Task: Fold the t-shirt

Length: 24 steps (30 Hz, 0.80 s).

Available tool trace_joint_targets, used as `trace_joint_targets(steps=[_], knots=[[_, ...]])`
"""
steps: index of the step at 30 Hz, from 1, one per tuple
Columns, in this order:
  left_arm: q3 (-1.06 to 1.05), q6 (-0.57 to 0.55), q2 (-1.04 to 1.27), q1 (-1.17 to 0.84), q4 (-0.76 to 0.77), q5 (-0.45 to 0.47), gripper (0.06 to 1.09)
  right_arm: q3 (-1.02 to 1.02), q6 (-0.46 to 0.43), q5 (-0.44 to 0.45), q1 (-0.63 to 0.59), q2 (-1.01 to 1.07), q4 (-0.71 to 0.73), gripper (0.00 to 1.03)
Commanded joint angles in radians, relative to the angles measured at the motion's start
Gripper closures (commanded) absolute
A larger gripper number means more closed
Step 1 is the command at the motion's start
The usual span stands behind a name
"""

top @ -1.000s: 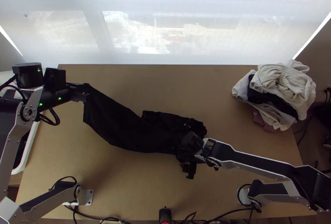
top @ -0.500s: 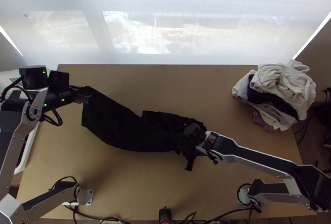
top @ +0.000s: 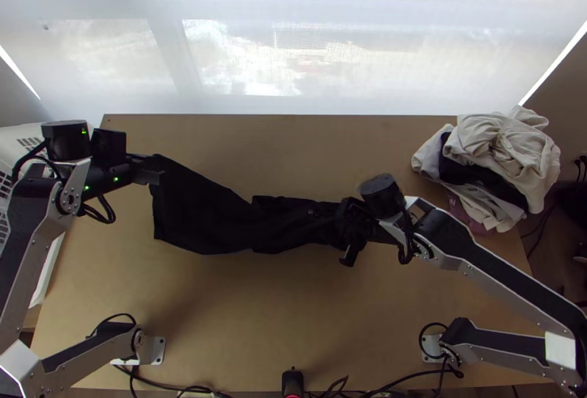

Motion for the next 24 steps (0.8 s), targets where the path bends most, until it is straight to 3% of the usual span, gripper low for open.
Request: trace_joint_targets(steps=[1,13,24], knots=[[-0.089,0.022,0.040,0.003,0.079,-0.012,1.05,0.078,-0.010,0.002,-0.069,-0.053,-0.064,1.00],[-0.109,0.024,0.072,0.005,0.122,-0.020,1.05,0.377,-0.002,0.002,-0.135,-0.032,-0.187,1.00],[-0.233,0.030,0.169,-0.060,0.260,-0.029,1.05,0.317,0.025,0.003,-0.142,-0.050,-0.190,1.00]])
